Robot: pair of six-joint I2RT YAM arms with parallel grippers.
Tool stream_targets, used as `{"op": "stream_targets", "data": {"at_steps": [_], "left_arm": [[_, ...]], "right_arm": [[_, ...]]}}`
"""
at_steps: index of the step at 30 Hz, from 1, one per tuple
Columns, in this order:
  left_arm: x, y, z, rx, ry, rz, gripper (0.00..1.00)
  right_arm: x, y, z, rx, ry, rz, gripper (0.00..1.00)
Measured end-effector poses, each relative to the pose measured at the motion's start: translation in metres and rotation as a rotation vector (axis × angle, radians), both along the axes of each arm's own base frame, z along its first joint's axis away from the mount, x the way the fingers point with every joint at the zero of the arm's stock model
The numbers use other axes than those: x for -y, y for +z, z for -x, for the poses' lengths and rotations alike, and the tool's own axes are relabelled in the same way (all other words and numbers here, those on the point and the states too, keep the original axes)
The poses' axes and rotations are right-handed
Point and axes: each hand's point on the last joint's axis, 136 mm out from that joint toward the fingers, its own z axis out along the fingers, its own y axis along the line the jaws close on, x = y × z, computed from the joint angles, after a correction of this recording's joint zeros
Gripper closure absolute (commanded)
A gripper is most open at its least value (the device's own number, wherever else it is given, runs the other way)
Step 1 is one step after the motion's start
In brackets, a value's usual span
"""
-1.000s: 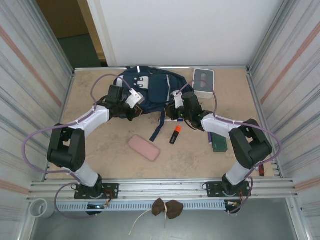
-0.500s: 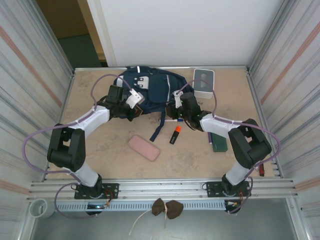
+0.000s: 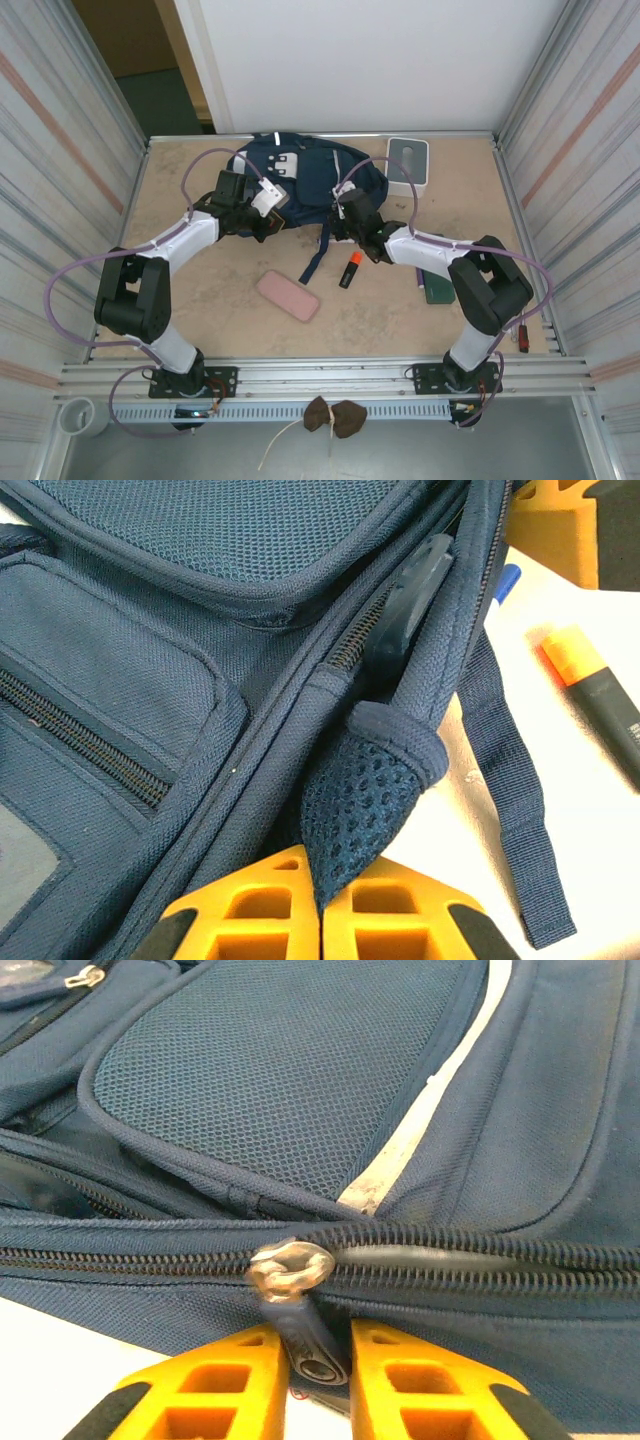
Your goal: Pack the student bag
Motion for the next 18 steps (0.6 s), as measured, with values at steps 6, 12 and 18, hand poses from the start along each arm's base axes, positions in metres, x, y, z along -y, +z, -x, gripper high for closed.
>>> {"op": "stream_targets", "data": {"at_steps": [6, 12, 18], "left_arm": [[0.0, -0.002, 0.0, 0.01, 0.002, -0.021, 1.0], [-0.003, -0.003, -0.003, 0.02, 0.017, -0.043, 1.0], [-0.01, -0.003, -0.01, 0.04, 0.045, -0.064, 1.0]], "right_arm": [[0.004, -0.004, 0.002, -0.01, -0.011, 0.024, 0.95], [0.014, -0.003, 0.0, -0.063, 0.022, -0.023, 1.0], [0.016, -0.003, 0.003, -0.123, 0.081, -0.088, 1.0]]}}
